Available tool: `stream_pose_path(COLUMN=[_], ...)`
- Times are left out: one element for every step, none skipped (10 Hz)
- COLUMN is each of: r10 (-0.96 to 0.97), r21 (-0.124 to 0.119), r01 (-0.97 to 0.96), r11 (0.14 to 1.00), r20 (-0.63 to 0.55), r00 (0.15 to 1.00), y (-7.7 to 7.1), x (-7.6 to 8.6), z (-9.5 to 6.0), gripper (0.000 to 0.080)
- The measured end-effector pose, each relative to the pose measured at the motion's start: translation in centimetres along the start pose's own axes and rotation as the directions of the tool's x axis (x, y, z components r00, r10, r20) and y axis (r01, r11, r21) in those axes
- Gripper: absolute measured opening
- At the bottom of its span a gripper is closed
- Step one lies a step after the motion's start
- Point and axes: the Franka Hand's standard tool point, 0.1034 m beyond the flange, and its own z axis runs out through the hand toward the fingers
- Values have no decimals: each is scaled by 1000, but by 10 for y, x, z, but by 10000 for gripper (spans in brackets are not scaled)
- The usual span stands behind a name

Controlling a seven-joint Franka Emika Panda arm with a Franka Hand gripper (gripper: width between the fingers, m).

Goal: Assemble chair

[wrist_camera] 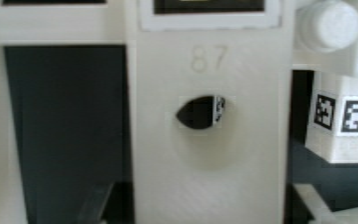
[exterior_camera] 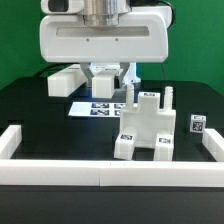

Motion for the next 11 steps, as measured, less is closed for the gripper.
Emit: stream_pose_path(r10=[-2, 19, 41, 44, 47, 68, 63, 50, 56, 54, 53], r21=[1, 7, 12, 13, 13, 11, 9, 8, 7, 6, 6], r01=[2, -19, -41, -44, -47, -68, -63, -50, -56, -54, -53], r11=[1000, 1000, 999, 999, 999, 998, 998, 999, 998, 999, 999], r20=[1, -5, -11, -12, -13, -14, -12, -11, -11, -9, -9], r00=[1000, 1000, 999, 999, 999, 998, 998, 999, 998, 998, 999], y=[-1, -10, -26, -42, -55, -70, -81, -77, -74, -75, -76], x=[0, -1, -3, -5, -6, -6, -4, -4, -3, -4, -4], z=[-1, -9, -16, -16, -16, -14, -10, -10, -9, -8, -8], gripper=[288, 288, 288, 288, 288, 288, 288, 288, 288, 288, 288])
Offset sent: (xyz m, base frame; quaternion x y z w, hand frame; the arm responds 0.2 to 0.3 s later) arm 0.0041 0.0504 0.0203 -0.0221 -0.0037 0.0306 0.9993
